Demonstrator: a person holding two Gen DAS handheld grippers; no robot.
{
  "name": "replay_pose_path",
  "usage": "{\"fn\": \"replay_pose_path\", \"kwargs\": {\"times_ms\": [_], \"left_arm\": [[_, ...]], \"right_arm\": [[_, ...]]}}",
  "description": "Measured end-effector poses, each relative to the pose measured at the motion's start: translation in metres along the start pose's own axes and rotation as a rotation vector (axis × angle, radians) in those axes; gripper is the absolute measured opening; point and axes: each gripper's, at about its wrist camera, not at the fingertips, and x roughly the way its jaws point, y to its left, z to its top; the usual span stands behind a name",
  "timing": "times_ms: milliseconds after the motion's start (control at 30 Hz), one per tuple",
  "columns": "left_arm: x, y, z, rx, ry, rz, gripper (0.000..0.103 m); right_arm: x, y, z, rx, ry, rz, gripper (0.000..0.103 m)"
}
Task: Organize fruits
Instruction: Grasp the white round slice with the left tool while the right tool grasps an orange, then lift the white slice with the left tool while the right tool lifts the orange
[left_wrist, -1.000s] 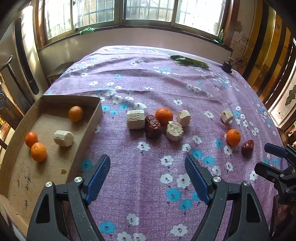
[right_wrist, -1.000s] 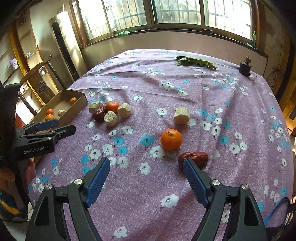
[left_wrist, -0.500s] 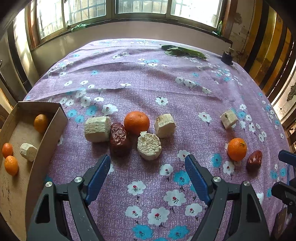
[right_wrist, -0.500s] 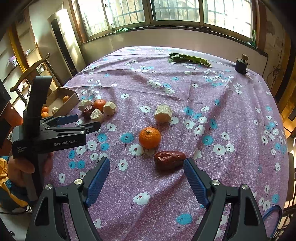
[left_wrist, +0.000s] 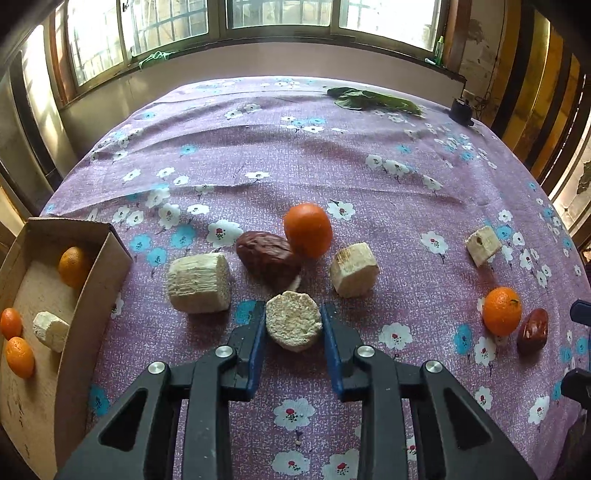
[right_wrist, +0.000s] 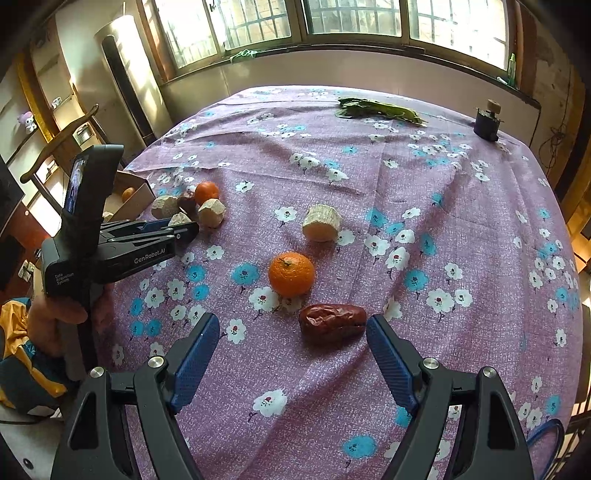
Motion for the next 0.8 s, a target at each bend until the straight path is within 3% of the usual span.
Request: {"fn": "replay_pose_path", "kwargs": {"times_ms": [433, 533, 600, 633, 667, 800], "left_arm": [[-0.043, 0.0, -0.02, 0.027, -0.043, 0.006, 0.027], [-0.047, 0.004, -0.022, 0.017, -0.04, -0.004, 0.027], [-0.049, 0.004, -0.024, 0.016, -0.041, -0.005, 0.027], [-0.051, 0.004, -0.025, 0.017, -0.043, -0.003, 0.027], [-0.052, 0.004, -0.026, 0.019, -0.043, -0.004, 0.027], [-0.055, 0.007, -0.029, 0.016, -0.043, -0.003, 0.027]], "right_arm": [[0.035, 0.007, 0.034, -0.056, 0.004, -0.056, 0.085], [0.052, 0.01, 0.038, -0.091, 0.04, -0.068, 0.084], [0.066, 0.012, 0.037, -0.127, 0.082, -0.084, 0.07], [0.073, 0.011, 0.036, -0.13, 0.104, -0.09, 0.05], [0.076, 0.01, 0.034, -0.119, 0.113, -0.077, 0.04], [0.068, 0.01, 0.03, -0.097, 0.096, -0.061, 0.039]]}}
